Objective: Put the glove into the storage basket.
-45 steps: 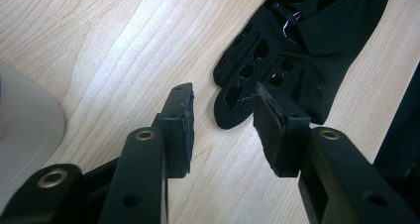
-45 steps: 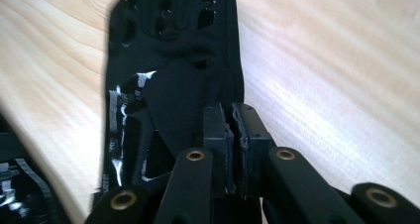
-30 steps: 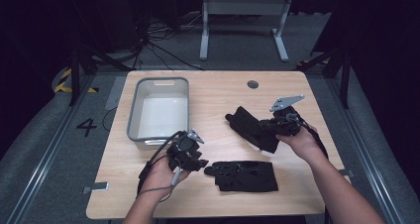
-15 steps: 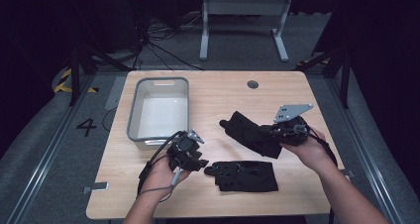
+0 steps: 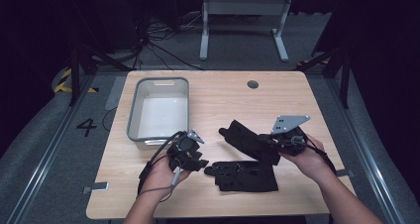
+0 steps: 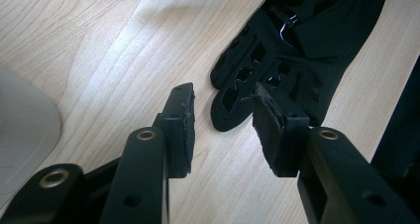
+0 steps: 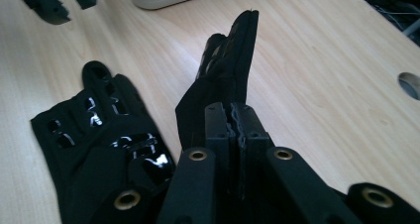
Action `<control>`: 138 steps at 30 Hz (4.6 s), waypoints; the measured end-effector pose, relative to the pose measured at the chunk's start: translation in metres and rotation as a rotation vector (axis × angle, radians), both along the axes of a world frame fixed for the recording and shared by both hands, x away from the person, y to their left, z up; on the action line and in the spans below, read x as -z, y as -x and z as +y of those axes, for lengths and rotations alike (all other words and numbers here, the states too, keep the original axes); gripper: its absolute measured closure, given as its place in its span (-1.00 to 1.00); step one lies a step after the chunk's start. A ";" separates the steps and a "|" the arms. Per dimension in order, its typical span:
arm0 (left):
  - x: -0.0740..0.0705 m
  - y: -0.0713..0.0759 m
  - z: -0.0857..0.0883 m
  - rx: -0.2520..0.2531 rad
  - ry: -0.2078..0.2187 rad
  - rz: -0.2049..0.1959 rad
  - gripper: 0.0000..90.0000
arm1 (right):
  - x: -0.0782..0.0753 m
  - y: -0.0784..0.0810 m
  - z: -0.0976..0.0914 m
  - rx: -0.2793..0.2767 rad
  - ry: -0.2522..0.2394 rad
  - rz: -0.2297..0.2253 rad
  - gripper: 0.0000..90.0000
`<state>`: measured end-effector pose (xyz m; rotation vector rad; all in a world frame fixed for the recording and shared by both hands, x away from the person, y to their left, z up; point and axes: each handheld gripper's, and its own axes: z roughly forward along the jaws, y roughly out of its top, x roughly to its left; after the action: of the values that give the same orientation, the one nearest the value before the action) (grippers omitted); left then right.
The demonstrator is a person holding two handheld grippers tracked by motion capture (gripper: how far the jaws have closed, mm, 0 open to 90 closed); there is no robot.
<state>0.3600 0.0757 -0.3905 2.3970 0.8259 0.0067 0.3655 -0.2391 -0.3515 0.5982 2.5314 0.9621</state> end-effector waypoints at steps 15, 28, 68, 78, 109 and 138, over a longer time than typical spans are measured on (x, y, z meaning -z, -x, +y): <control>-0.001 0.001 0.000 0.002 0.005 0.001 0.34 | 0.020 0.039 0.017 -0.083 0.061 -0.050 0.89; -0.001 0.001 -0.001 0.003 0.009 0.007 0.33 | 0.056 0.060 0.031 -0.171 0.067 0.204 0.77; -0.002 0.004 -0.011 0.060 0.034 0.052 0.32 | 0.039 0.032 -0.035 0.127 -0.115 0.255 0.39; -0.002 0.008 -0.022 0.101 0.032 0.073 0.33 | 0.056 0.029 -0.041 0.164 -0.023 0.319 0.41; 0.012 0.009 -0.036 0.159 -0.019 0.148 0.31 | 0.078 0.036 -0.019 0.116 0.141 0.347 0.88; 0.019 0.016 -0.049 0.222 -0.150 0.097 0.91 | 0.076 0.036 -0.019 0.108 0.137 0.343 0.88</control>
<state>0.3444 0.0264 -0.4099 2.6369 0.6172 -0.1412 0.3292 -0.2579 -0.4276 0.9142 2.7969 0.6887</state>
